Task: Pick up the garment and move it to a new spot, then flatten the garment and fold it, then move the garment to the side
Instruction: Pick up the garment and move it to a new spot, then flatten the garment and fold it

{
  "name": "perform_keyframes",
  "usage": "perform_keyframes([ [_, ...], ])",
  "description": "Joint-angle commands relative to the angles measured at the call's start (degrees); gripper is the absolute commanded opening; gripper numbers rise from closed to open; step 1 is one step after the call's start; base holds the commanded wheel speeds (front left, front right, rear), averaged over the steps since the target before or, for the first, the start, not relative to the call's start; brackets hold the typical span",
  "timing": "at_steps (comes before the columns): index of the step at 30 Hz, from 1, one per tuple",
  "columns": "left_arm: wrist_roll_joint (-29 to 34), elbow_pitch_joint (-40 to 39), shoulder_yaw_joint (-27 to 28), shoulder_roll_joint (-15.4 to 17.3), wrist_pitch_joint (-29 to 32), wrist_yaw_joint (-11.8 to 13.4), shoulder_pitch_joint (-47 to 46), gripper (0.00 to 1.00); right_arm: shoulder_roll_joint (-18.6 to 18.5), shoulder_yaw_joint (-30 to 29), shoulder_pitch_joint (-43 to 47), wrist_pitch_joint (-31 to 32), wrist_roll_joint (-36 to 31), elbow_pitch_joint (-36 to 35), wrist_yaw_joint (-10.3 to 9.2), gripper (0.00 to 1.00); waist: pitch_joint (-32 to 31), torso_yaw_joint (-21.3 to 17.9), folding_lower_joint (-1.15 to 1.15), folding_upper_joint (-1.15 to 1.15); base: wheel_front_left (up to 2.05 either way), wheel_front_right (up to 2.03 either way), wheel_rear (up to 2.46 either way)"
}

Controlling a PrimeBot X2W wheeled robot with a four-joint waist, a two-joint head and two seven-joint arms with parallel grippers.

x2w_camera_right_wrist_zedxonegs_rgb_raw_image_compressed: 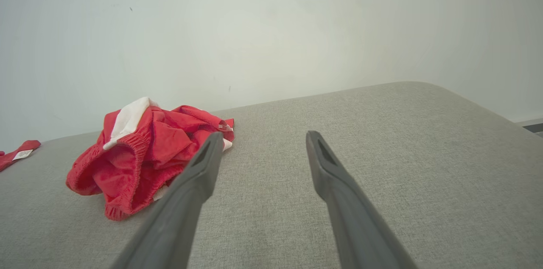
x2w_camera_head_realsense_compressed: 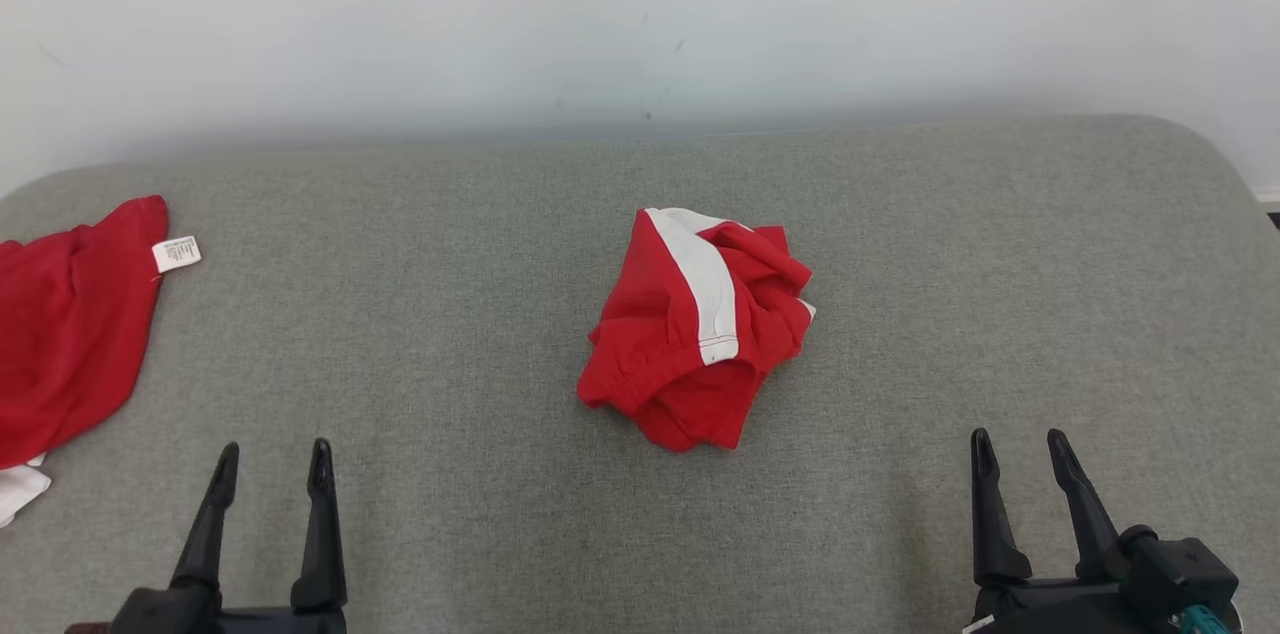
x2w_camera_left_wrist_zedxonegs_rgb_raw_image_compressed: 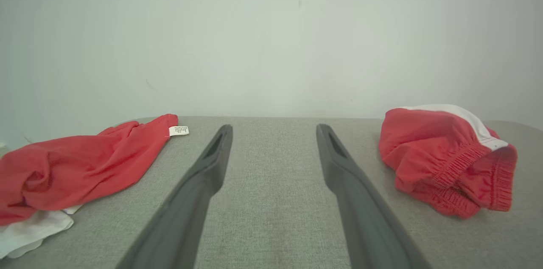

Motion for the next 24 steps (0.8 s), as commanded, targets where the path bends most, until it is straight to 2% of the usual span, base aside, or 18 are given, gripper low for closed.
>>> perform_keyframes([
  [1, 0.7, -1.1, 0.8, -0.7, -0.2, -0.5, 1.0, 1.0, 0.0, 0.1, 0.7, -0.1, 0.2, -0.4, 0.17, 1.0, 0.1, 0.0, 0.0, 0.0, 0.0, 0.0, 0.0],
  [9, 2.3, -1.6, 4.0, -3.5, -0.2, -2.2, 2.6, 1.0, 0.0, 0.4, 1.0, -0.1, 0.0, -0.7, 0.17, 1.0, 0.0, -0.7, 0.0, 0.0, 0.0, 0.0, 0.0],
  [24, 2.1, -1.3, 5.1, -4.1, -0.2, -2.6, 2.3, 1.0, 0.0, 0.4, 1.0, -0.1, 0.0, -0.4, 0.17, 1.0, 0.0, -0.9, 0.0, 0.0, 0.0, 0.0, 0.0],
])
